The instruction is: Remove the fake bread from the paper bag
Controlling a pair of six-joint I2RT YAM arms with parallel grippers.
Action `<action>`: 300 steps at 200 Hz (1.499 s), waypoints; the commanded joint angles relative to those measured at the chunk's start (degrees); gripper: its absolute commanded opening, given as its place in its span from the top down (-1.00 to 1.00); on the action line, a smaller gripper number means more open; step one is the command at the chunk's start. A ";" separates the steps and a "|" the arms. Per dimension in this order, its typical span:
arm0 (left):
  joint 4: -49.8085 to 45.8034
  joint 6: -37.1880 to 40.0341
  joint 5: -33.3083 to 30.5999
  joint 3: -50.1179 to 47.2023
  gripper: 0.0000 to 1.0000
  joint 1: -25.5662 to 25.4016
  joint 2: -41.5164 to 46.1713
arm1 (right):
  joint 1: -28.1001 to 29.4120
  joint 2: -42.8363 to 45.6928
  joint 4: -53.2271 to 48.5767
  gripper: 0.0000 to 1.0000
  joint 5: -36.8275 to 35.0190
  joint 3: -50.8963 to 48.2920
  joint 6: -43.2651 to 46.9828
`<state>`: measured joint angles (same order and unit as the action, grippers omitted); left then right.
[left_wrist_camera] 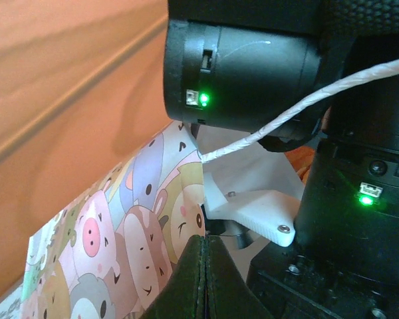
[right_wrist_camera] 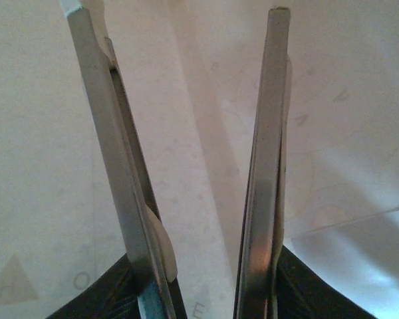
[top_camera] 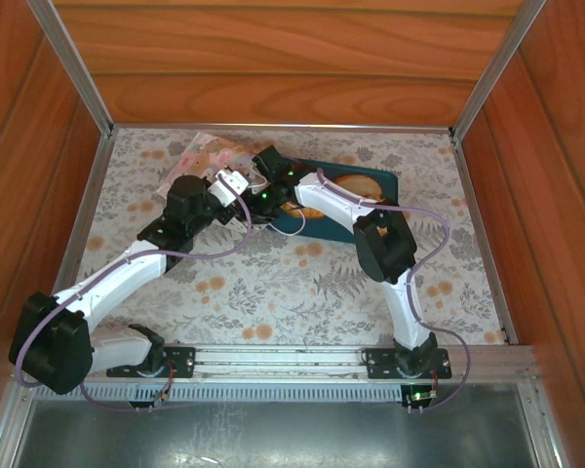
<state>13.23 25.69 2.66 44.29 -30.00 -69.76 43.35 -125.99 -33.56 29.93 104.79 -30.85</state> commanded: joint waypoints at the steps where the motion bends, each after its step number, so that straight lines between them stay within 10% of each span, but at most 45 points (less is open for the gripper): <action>1: 1.98 0.16 5.82 2.37 1.00 -0.41 -0.19 | -0.37 -1.96 -0.54 0.12 1.88 3.18 1.59; 119: 2.00 0.99 1.20 0.99 1.00 -0.27 -0.14 | -0.02 1.65 -0.57 0.99 -2.45 0.08 2.50; 300: 2.04 0.76 -2.58 -1.34 1.00 2.40 0.44 | -0.20 16.06 0.15 1.00 -6.63 -13.49 3.86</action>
<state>14.22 26.17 1.26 42.28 -28.12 -68.95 43.40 -114.93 -31.79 24.73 92.16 -28.82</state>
